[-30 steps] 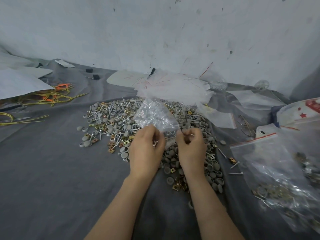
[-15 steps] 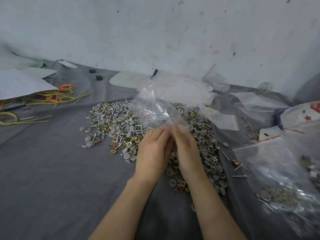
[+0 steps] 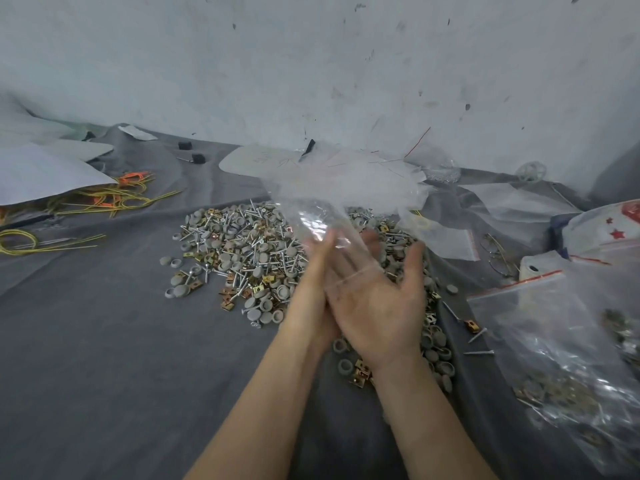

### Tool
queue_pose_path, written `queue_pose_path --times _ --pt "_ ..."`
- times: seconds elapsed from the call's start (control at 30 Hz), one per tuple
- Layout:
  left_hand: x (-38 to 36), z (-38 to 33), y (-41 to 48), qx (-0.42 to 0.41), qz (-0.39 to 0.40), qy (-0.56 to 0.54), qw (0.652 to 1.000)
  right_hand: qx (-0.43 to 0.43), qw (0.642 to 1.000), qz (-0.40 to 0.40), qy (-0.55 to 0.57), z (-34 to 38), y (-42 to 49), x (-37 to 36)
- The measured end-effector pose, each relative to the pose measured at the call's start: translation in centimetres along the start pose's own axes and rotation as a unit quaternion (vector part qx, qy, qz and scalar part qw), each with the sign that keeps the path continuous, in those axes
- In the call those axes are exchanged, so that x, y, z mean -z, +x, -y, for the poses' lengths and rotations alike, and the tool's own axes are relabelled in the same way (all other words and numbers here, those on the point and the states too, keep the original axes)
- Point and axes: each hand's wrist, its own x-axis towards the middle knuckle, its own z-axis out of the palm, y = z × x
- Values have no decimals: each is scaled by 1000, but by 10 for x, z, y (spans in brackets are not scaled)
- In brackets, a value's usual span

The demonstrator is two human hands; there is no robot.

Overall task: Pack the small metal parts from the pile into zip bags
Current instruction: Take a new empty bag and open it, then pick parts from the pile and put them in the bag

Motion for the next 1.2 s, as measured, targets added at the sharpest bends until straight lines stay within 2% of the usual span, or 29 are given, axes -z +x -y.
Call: queue_pose_path --times 0.13,0.33,0.43,0.47,0.5,0.53,0.57,0.6,0.67,0.73,0.8,0.9,0.93,0.97,1.0,1.03,1.07,1.1,1.13,1.2 --pt "-11 25 0 46 7 -34 998 78 997 -30 0 2 1 -1" --pt "-24 32 -4 71 -13 -9 997 58 997 -45 -11 18 -4 0" --pt "-29 38 -8 56 14 -24 998 59 992 -95 -57 16 -4 -4" --pt "-34 35 -9 56 15 -16 998 85 985 -119 -92 13 -4 -7" --pt "-35 35 -8 49 9 -1 999 85 981 -144 -97 13 -4 -4" --pt "-34 34 -7 31 -12 19 999 57 987 -130 -75 17 -6 -4" --pt "-30 30 -6 2 -27 15 1000 70 975 -156 -145 16 -5 0" --pt "-27 22 -6 -16 -49 -6 999 79 969 -127 -196 9 -3 0" --pt "-15 10 -2 -71 -114 -17 991 0 984 -46 -169 11 0 3" --pt "-9 -5 1 -138 -163 23 977 -9 976 5 -216 7 3 -1" --pt "-6 -12 1 -156 -181 87 967 -6 973 23 -231 4 7 1" --pt "-5 -18 -7 -134 -217 187 949 28 974 21 -224 10 7 2" --pt "-3 -22 -13 -160 -245 252 922 46 971 12 -234 16 7 3" --pt "0 -27 -18 -218 -259 336 879 59 965 -5 -254 21 6 6" --pt "5 -32 -22 -288 -246 448 810 70 955 -30 -288 26 5 8" --pt "9 -38 -25 -344 -209 569 717 76 939 -53 -330 29 5 10" --pt "11 -44 -26 -358 -158 677 624 71 919 -71 -381 32 4 10" --pt "10 -48 -26 -327 -97 756 558 59 897 -72 -432 33 4 9" --pt "8 -49 -25 -265 -43 808 524 42 875 -58 -479 32 4 6" --pt "7 -44 -19 -137 12 858 495 9 837 -23 -547 27 4 -3"
